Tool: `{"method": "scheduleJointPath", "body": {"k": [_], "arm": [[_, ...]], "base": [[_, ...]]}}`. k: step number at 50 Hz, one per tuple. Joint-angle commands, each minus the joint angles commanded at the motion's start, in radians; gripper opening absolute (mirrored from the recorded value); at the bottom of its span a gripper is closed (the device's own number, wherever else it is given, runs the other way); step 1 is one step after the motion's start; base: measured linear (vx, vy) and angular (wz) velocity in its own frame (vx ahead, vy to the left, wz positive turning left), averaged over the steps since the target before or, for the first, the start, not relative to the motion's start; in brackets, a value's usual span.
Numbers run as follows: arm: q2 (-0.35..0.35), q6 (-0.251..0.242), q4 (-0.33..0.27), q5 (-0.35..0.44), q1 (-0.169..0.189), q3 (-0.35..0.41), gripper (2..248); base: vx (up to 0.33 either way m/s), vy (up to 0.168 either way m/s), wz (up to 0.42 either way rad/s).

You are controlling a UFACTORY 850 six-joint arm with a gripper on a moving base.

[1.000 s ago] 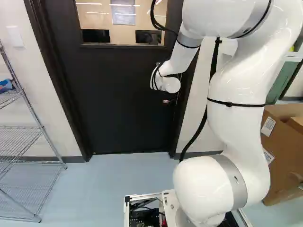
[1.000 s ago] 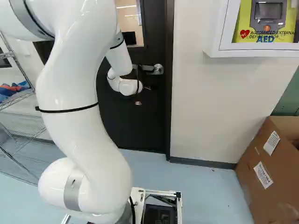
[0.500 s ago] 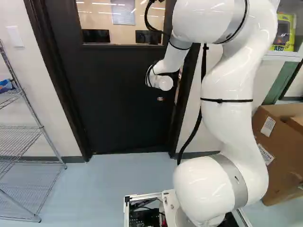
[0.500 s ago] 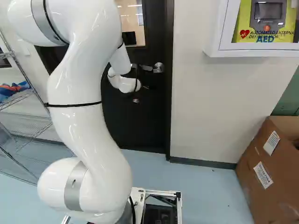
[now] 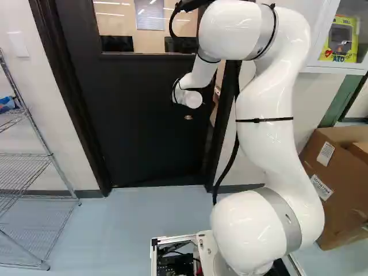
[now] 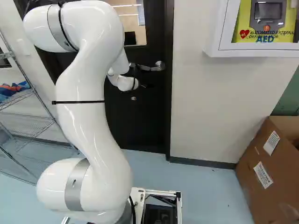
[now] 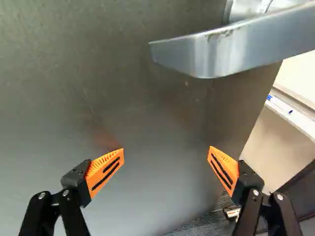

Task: Open the door and move inside

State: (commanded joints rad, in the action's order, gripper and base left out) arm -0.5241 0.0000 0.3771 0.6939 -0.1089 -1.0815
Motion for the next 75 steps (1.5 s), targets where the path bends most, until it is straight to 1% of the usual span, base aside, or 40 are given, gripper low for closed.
{"method": "scheduleJointPath", "body": {"k": [31,75], "arm": [[-0.129,0.000,0.000,0.000,-0.041,-0.173,247],[-0.253,0.000,0.000,0.000,-0.038,-0.344,247]], "base": [[0.000,0.000,0.000],[0.000,0.000,0.000]]}}
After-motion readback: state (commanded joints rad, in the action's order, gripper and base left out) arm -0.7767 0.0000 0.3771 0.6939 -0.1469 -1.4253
